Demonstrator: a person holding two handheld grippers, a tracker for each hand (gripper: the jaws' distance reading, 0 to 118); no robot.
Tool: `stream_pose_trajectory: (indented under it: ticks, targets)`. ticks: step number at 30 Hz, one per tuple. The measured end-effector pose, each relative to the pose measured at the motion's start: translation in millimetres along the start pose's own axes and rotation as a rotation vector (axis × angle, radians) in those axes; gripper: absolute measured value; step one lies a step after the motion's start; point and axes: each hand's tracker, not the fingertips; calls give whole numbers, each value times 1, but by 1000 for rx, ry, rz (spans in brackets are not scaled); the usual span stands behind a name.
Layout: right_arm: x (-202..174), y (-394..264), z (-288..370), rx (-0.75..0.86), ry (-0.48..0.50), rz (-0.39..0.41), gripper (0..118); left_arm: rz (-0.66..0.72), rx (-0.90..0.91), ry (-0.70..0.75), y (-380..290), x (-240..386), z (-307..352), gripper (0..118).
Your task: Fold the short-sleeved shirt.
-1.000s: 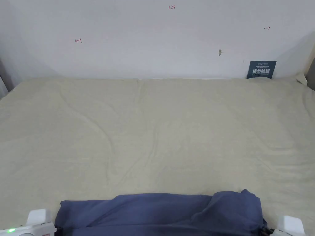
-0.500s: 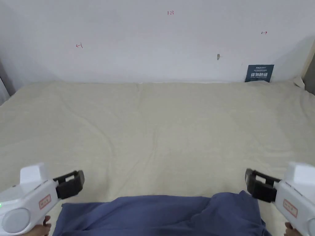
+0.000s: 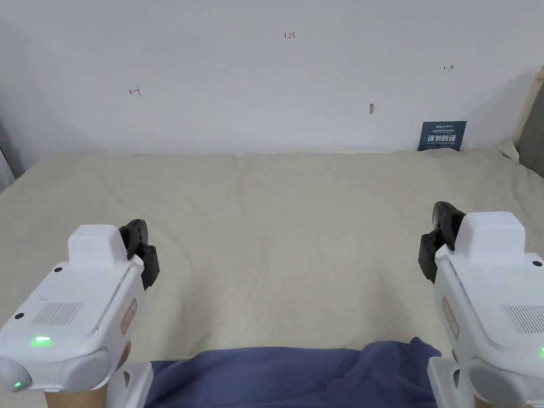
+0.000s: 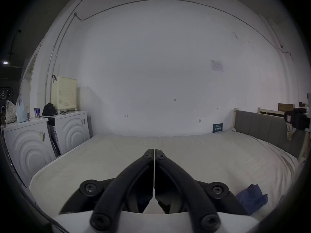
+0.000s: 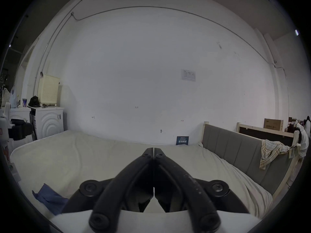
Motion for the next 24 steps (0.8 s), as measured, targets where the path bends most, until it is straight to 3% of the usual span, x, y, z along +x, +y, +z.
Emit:
stream_pose_trajectory:
  ticks: [8, 10, 15, 20, 22, 24]
  targets:
    - [0, -5, -2, -35, 17, -11, 1, 46, -101, -38, -9, -12, -7, 0]
    - [-1, -8, -5, -45, 16, -3, 1, 143, -192, -83, -12, -28, -15, 0]
    - [-3, -13, -11, -72, 26, 8, 1, 553, -443, -234, -43, -100, -38, 0]
    - [-10, -19, -18, -98, 33, 17, 1, 637, -642, -268, -88, -152, -40, 5]
    - [-14, -23, -22, -111, 35, 20, 1, 676, -710, -250, -109, -171, -39, 26]
    - [-19, -27, -26, -124, 38, 28, 1, 655, -739, -228, -125, -182, -38, 80]
